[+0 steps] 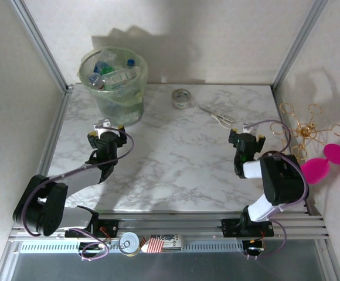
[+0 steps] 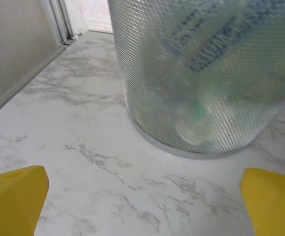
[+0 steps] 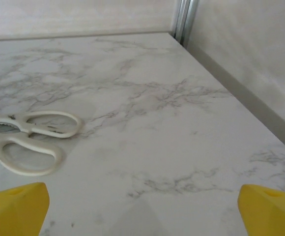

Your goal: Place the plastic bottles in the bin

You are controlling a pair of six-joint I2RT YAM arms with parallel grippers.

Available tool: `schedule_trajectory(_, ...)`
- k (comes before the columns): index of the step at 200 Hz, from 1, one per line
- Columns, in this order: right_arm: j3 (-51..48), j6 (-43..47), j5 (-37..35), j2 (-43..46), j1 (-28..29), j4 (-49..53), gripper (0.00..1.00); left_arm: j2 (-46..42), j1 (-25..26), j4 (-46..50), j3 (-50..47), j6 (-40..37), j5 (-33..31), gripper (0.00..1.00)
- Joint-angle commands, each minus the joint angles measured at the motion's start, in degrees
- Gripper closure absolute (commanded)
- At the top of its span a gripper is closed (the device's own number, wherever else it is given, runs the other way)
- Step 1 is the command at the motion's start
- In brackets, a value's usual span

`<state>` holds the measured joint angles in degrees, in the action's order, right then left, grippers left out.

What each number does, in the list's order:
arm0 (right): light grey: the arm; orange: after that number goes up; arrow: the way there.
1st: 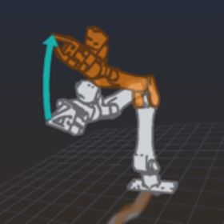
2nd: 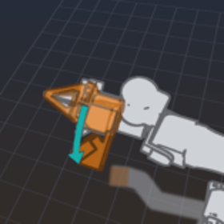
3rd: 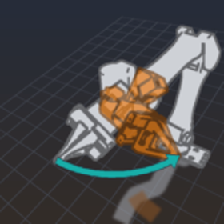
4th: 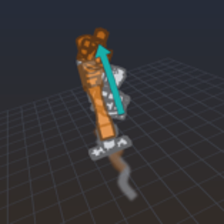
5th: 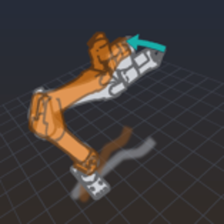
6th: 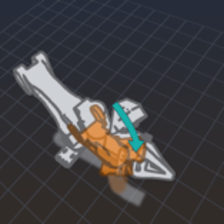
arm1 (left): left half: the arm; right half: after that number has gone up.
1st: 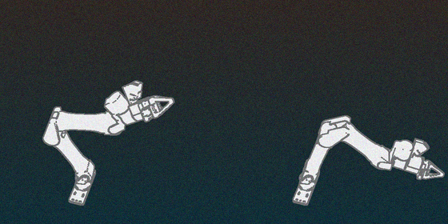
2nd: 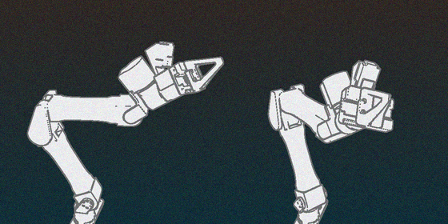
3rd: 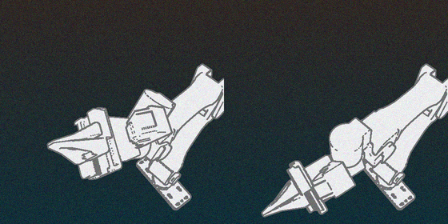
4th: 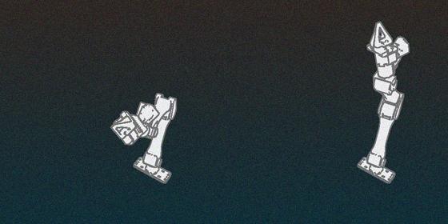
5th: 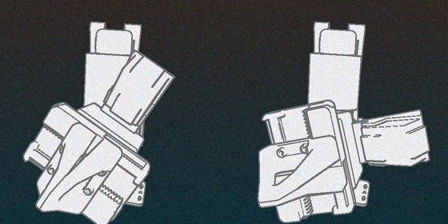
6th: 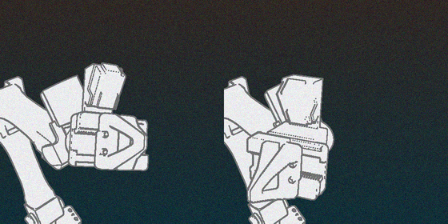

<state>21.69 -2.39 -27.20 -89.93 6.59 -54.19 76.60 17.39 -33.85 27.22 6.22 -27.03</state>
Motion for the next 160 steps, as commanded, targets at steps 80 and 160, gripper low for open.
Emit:
schedule_trajectory(80, -11.1, -1.4, 10.3, 0.8, -4.0, -24.4, 0.01, 4.1, -7.7, -31.4, -12.7, -6.0, 9.5, 0.0)
schedule_trajectory(160, -11.0, -1.6, 10.4, 1.1, -4.0, -23.8, 0.01, 11.5, -11.9, -45.0, -17.0, -4.2, 17.5, 0.01)
